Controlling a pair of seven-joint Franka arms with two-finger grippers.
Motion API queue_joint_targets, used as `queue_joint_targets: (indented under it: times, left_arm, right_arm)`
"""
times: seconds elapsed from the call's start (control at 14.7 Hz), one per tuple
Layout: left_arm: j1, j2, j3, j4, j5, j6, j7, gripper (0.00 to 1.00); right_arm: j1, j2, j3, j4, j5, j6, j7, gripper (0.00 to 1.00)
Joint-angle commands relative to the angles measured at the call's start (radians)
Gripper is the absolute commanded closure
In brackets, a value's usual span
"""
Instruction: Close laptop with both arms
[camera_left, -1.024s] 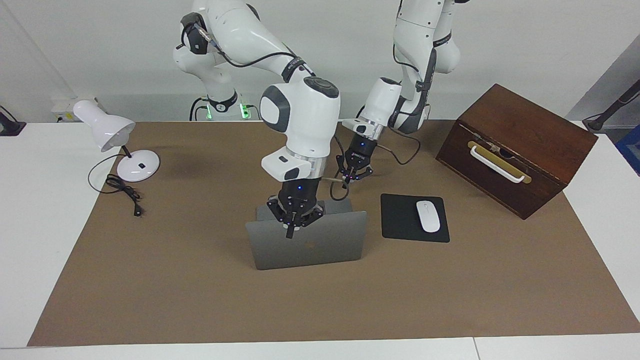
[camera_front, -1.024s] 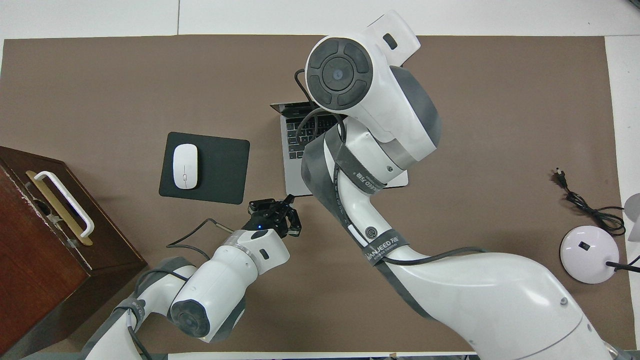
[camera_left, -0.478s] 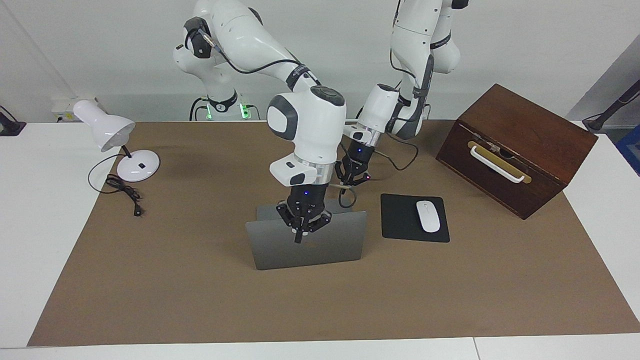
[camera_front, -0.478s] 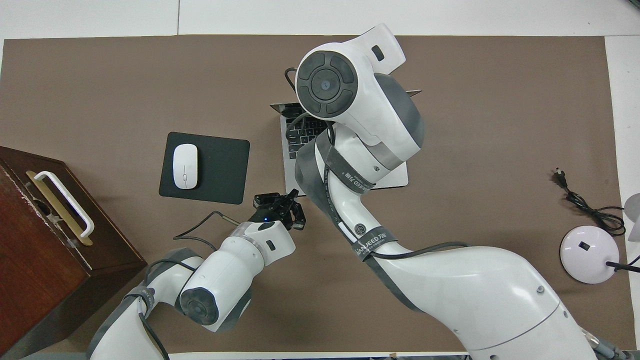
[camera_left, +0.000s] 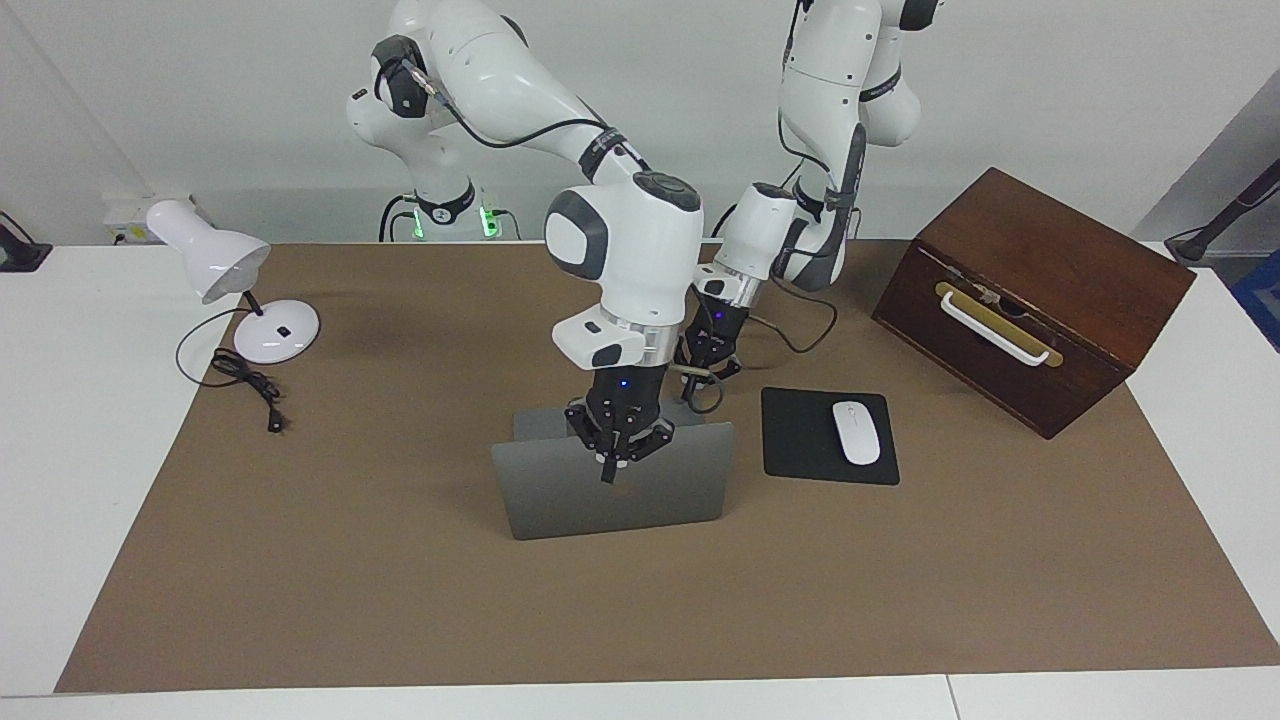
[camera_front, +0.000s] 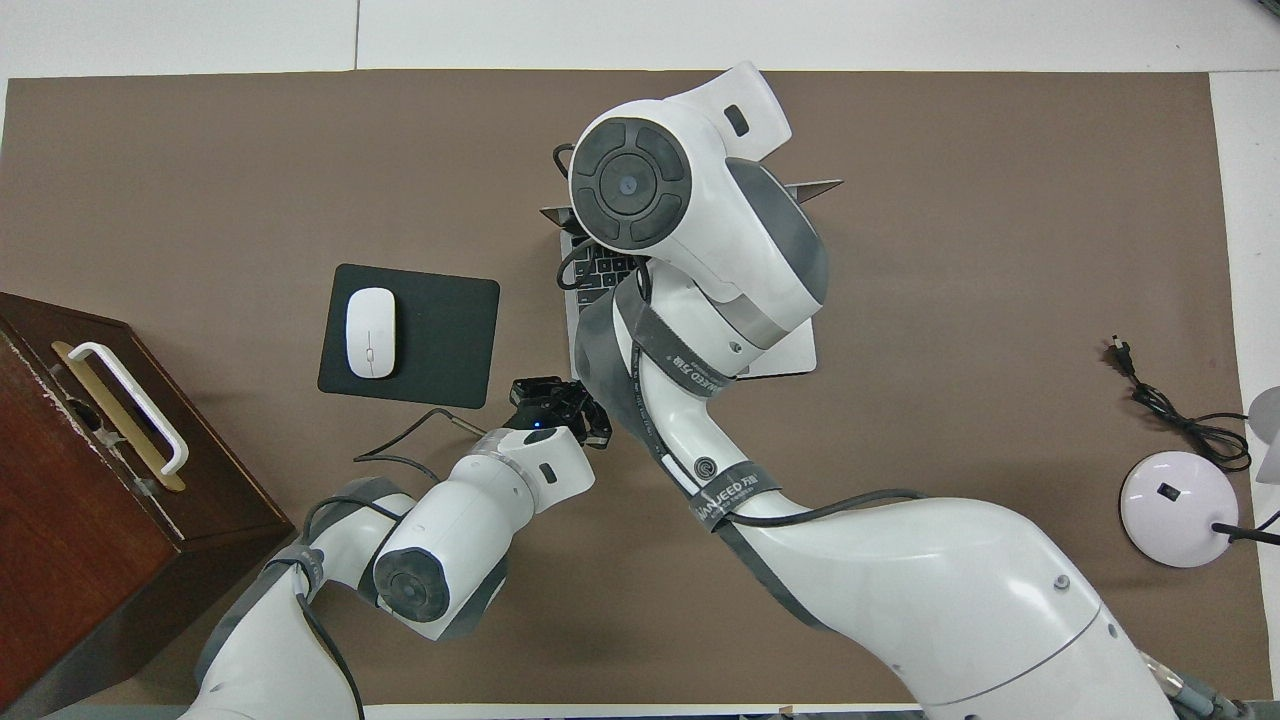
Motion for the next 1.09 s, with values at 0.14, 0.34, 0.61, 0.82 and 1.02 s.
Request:
queue_joint_targets:
  times: [0.14,0.34,0.61,0.82,1.02]
  left_arm:
    - [0.011,0.037,0.000,0.025,0.022,0.021,0.009,1.00]
    - [0.015,0.037,0.003,0.025,0.039,0.021,0.008,1.00]
    - [0.048,0.038,0.003,0.022,0.082,0.021,0.009,1.00]
    - [0.066,0.038,0.000,0.022,0.098,0.021,0.009,1.00]
    - [0.066,0.050,0.000,0.022,0.098,0.021,0.009,1.00]
  right_arm:
    - [-0.012,0.014,0.010,0.016,-0.008,0.007,0.028,1.00]
    - [-0.017,0.020,0.010,0.010,-0.008,0.030,0.047,1.00]
    - [-0.018,0.035,0.010,0.010,-0.009,0.052,0.051,1.00]
    - [-0.017,0.035,0.012,-0.004,-0.002,0.052,0.070,1.00]
    - [-0.004,0.032,0.012,-0.012,0.058,0.047,0.070,1.00]
